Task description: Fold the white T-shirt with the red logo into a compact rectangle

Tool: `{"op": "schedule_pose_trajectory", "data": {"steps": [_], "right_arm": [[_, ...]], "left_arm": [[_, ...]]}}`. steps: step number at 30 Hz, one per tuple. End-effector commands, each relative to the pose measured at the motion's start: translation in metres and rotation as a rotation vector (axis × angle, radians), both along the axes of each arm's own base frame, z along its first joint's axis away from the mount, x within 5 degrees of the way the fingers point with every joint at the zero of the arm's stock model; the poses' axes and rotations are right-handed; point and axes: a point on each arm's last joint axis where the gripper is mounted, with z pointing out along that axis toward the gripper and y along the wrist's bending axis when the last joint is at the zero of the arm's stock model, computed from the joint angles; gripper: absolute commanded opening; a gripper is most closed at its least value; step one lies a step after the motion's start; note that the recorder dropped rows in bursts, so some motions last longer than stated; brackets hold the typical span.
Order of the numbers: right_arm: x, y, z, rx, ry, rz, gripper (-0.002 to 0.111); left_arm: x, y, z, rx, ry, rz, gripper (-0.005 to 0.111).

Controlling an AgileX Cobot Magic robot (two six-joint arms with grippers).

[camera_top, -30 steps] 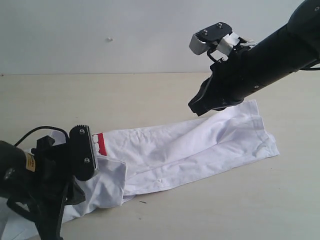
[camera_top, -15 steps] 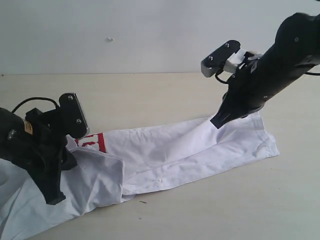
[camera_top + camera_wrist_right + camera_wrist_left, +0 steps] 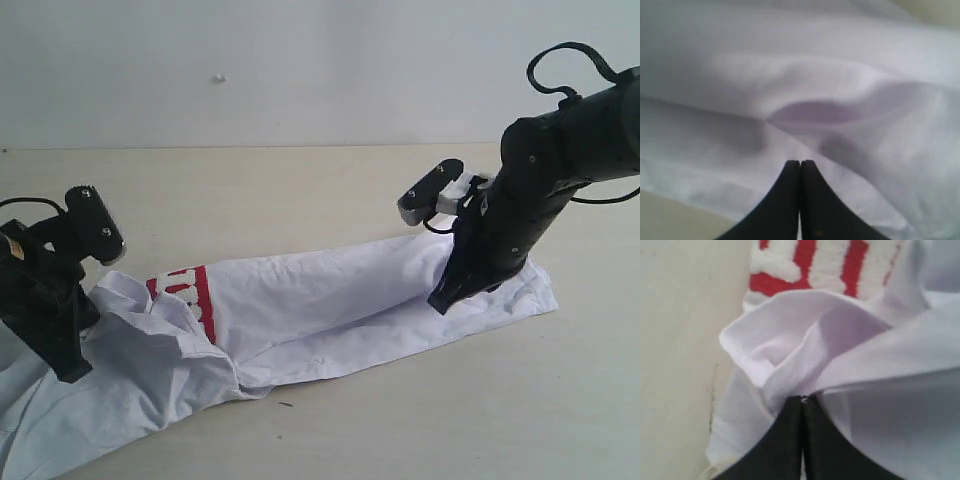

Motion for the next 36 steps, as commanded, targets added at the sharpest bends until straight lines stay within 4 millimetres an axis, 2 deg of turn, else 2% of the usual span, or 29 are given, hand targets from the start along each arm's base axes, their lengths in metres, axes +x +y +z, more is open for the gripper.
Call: {"op": "schedule_pose_trajectory", "data": {"steps": [1,4,6,10,14,15,16,17,21,22,25,30,32,36], "right_arm": [[-0.008,-0.008,0.007,-0.083,0.075,-0.012,0.000],[-0.008,-0.014,0.007,-0.144,0.077,-0.018,0.000],[-0.004,-0.014,0.015,-0.148,0.025,-0.013,0.000],[0.015,-0.006,0.062,-0.041,-0.201,-0.057,0.000],[0.025,-0.003,0.084,-0.010,-0.303,-0.047,0.000],[0.029,-0.004,0.080,-0.023,-0.292,-0.046,0.000],[0.031,-0.005,0.074,-0.027,-0.275,-0.051,0.000],[0.036,-0.008,0.061,-0.041,-0.244,-0.050,0.000],[0.043,-0.016,0.031,-0.057,-0.153,-0.086,0.000],[0.042,-0.020,0.014,-0.072,-0.086,-0.096,0.000],[0.032,-0.023,-0.008,-0.123,0.077,-0.107,0.000],[0.011,-0.025,-0.008,-0.147,0.249,-0.110,0.000],[0.006,-0.023,-0.006,-0.117,0.236,-0.099,0.000],[0.011,-0.022,0.015,-0.091,0.142,-0.102,0.000]], "left_arm": [[0.014,-0.001,-0.005,-0.002,-0.025,0.004,0.001],[0.020,-0.003,-0.008,0.002,-0.010,0.003,0.001],[0.025,-0.004,-0.002,-0.004,-0.023,0.005,0.001],[0.033,-0.007,0.034,-0.060,-0.119,0.042,0.001],[0.033,-0.008,0.068,-0.123,-0.236,0.065,0.001],[0.029,-0.007,0.082,-0.154,-0.276,0.080,0.001],[0.027,-0.007,0.087,-0.169,-0.286,0.088,0.001],[0.023,-0.008,0.094,-0.215,-0.283,0.119,0.001],[0.014,-0.010,0.099,-0.278,-0.216,0.159,0.001],[0.011,-0.011,0.097,-0.287,-0.177,0.157,0.001],[0.010,-0.013,0.096,-0.293,-0.176,0.130,0.001],[0.010,-0.015,0.097,-0.316,-0.185,0.115,0.001],[0.010,-0.015,0.096,-0.318,-0.175,0.115,0.001],[0.007,-0.016,0.095,-0.334,-0.142,0.122,0.001]]}}
